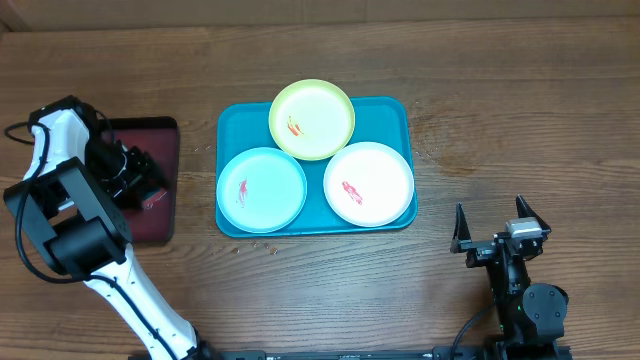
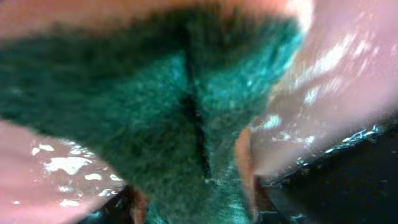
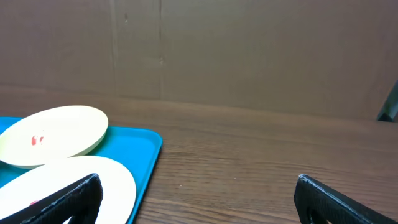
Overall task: Clean dirty plates on tray and stack at the side
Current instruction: 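Rub the held sponge on the wet red tray with the left gripper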
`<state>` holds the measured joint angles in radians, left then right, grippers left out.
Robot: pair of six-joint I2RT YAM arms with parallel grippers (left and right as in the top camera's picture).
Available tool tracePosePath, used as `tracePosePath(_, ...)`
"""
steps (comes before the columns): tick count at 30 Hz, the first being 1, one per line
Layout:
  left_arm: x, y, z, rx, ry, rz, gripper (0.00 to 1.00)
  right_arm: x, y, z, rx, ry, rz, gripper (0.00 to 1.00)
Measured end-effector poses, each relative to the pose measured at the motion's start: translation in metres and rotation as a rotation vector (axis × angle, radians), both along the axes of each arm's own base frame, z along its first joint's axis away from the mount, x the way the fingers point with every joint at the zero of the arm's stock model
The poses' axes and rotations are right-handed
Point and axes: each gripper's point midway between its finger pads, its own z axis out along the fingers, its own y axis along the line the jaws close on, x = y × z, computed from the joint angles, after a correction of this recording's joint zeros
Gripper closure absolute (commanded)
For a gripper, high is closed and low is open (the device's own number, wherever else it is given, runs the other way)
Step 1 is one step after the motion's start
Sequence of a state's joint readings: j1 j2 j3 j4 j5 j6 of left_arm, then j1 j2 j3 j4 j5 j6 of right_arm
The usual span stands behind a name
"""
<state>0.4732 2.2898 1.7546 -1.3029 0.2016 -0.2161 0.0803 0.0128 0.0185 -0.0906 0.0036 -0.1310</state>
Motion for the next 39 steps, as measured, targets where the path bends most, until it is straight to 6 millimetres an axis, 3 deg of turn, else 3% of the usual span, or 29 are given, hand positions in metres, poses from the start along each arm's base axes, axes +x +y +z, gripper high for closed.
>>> tracePosePath(1, 0.000, 0.000, -0.001, -0.001, 0.002, 0.000, 0.96, 0.000, 0.000, 0.000, 0.000, 0.000, 0.000, 0.00)
tracePosePath(4, 0.002, 0.001, -0.002, 0.002, -0.007, -0.002, 0.96, 0.000, 0.000, 0.000, 0.000, 0.000, 0.000, 0.00)
tracePosePath(5, 0.003, 0.001, -0.003, 0.004, -0.011, -0.002, 0.79, 0.000, 0.000, 0.000, 0.000, -0.001, 0.000, 0.00)
tracePosePath(6, 0.003, 0.001, -0.003, 0.004, -0.012, -0.002, 0.26, 0.000, 0.000, 0.000, 0.000, 0.000, 0.000, 0.00)
tracePosePath(7, 0.005, 0.002, -0.003, 0.006, -0.020, -0.002, 0.00, 0.000, 0.000, 0.000, 0.000, -0.001, 0.000, 0.00)
tracePosePath(17, 0.031, 0.028, -0.001, 0.152, -0.123, -0.011, 0.00, 0.000, 0.000, 0.000, 0.000, 0.000, 0.000, 0.00)
tracePosePath(18, 0.031, 0.030, -0.001, 0.164, -0.122, -0.011, 0.04, 0.000, 0.000, 0.000, 0.000, -0.001, 0.000, 0.00)
tracePosePath(19, 0.031, 0.031, -0.001, 0.171, -0.121, -0.011, 0.15, 0.000, 0.000, 0.000, 0.000, -0.001, 0.000, 0.00)
tracePosePath(23, 0.029, 0.039, -0.003, 0.213, -0.109, -0.018, 0.84, 0.000, 0.000, 0.000, 0.000, -0.001, 0.000, 0.00)
tracePosePath(24, 0.028, 0.041, -0.003, 0.216, -0.105, -0.015, 0.96, 0.000, 0.000, 0.000, 0.000, -0.001, 0.000, 0.00)
tracePosePath(33, 0.011, 0.036, 0.005, 0.172, -0.010, -0.021, 0.96, 0.000, 0.000, 0.000, 0.000, 0.000, 0.000, 0.00)
tracePosePath(36, 0.017, 0.039, 0.027, 0.170, -0.007, -0.020, 0.96, 0.000, 0.000, 0.000, 0.000, 0.000, 0.000, 0.00)
tracePosePath(39, 0.034, 0.045, 0.067, 0.186, -0.069, -0.013, 0.96, 0.000, 0.000, 0.000, 0.000, -0.001, 0.000, 0.00)
